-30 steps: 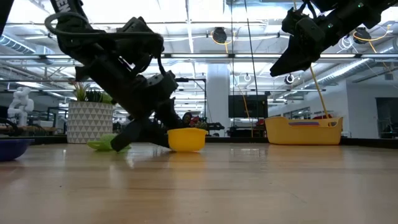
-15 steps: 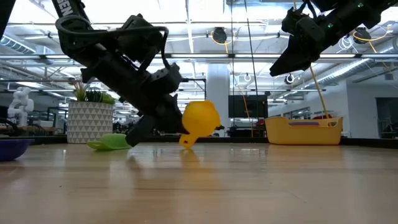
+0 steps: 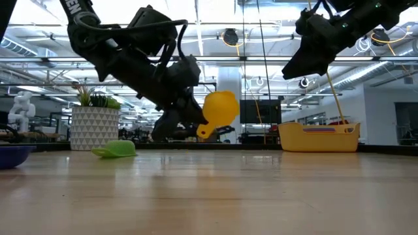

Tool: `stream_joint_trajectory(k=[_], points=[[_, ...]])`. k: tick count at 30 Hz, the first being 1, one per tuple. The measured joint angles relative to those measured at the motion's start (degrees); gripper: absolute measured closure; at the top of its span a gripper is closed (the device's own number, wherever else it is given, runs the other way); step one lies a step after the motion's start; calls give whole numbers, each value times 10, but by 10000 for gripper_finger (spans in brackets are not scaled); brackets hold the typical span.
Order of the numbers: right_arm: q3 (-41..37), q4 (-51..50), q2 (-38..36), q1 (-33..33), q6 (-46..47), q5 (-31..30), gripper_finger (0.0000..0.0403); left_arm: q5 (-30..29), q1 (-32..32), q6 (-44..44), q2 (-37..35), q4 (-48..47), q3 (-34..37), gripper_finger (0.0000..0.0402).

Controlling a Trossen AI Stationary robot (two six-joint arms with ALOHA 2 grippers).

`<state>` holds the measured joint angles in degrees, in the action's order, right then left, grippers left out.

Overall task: Nest measuring cups in basket
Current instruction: Stack the yellow measuring cup on top of the light blue measuring cup into the bin

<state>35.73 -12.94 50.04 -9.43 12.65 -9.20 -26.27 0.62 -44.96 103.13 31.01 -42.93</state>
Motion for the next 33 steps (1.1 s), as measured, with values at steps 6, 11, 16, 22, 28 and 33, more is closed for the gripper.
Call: stream_joint_trajectory(k=[6,11,16,22,28,33], points=[[0,21,0,-2,60,-30,259,-45,0,-31,0,1,-19,395],[0,26,0,-10,138,-94,259,-79,0,-59,0,2,-33,395],[0,58,23,-10,153,-130,259,-93,0,-74,0,6,-36,395],[0,147,107,-11,155,-85,259,-129,-4,-109,0,33,-36,395],[0,267,182,-29,186,45,259,-224,-1,-266,-1,115,-36,395],[0,323,202,-37,203,115,259,-235,6,-402,-1,172,-36,395]])
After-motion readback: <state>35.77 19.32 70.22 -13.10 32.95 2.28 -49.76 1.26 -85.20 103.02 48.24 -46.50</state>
